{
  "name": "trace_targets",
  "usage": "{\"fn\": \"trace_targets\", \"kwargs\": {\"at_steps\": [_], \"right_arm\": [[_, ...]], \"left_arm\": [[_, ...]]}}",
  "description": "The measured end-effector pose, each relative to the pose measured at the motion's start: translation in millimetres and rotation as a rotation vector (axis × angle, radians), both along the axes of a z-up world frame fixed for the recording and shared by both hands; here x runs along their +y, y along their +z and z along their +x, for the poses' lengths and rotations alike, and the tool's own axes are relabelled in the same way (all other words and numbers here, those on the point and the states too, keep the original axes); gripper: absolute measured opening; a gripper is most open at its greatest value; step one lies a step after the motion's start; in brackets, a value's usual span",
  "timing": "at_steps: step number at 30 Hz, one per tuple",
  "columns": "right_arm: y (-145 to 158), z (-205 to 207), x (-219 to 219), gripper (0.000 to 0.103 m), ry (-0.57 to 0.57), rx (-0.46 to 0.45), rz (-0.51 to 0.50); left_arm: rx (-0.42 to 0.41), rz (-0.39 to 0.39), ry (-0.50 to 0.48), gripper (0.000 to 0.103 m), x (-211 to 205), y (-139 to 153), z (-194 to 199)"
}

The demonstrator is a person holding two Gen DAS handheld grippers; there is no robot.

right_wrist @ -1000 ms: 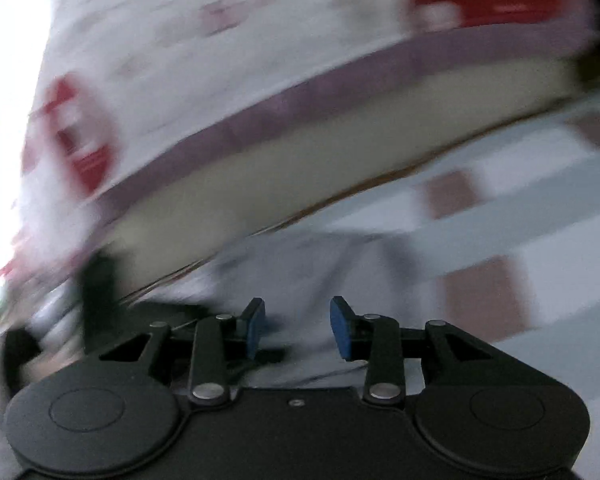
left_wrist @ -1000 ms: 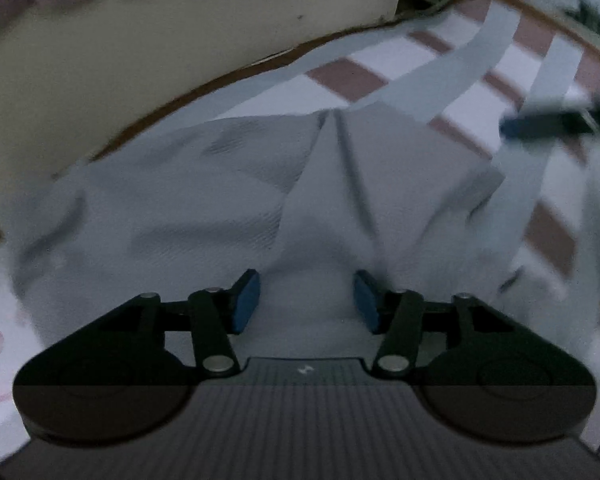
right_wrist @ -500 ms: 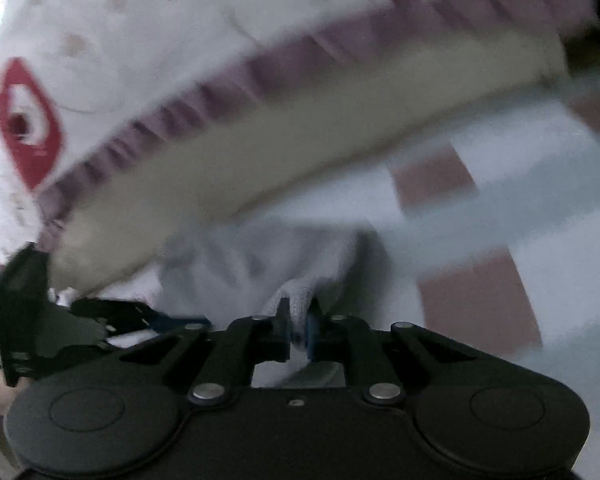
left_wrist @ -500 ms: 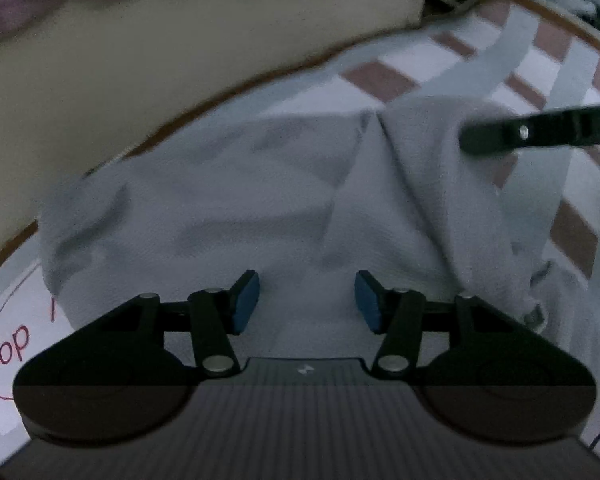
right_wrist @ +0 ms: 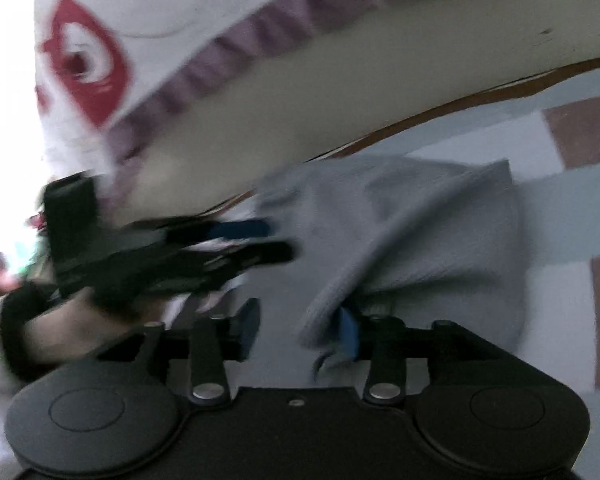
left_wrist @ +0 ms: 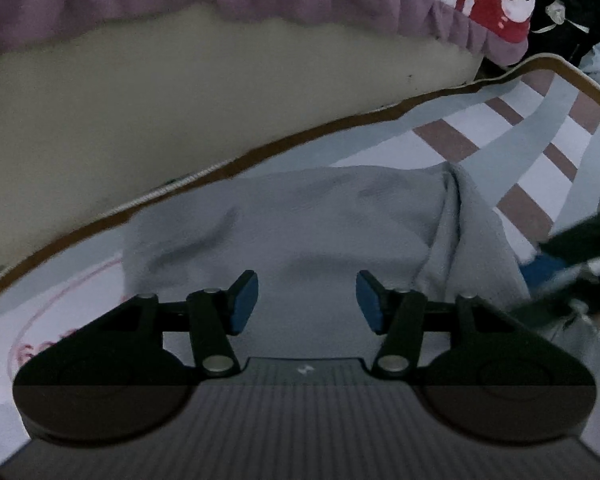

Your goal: Fold clothes

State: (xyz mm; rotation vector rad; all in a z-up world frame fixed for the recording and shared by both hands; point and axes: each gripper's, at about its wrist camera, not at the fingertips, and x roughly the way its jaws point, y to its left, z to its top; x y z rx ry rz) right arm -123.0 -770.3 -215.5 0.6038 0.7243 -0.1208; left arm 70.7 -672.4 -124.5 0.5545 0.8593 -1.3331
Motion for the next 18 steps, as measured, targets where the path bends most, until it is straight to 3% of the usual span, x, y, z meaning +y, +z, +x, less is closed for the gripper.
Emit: {"fn": "trace_targets", "kwargs": {"at_steps": [6,10,15,18], "right_arm": [[8,-19,12,0.048,0.005,0.077,-0.079],[-1,-13,13,0.048,0.019,0.156,-0.015],[-3,-7,32,0.048,0.086,0.227,-0.151],[-4,-9,36,0.048,0.109,0.232,-0.183]], "left_arm": [[0.025,-0.047,-0.069,0.059,-3,7,-23],[0.042,-0.042,-0.092,0.064,-14,4,-36],[0.002,-0.049,-0.045,0.071,-45,-2,-42],[0.053,-0.051,-0.019,0.071,-55,0,-38]]}}
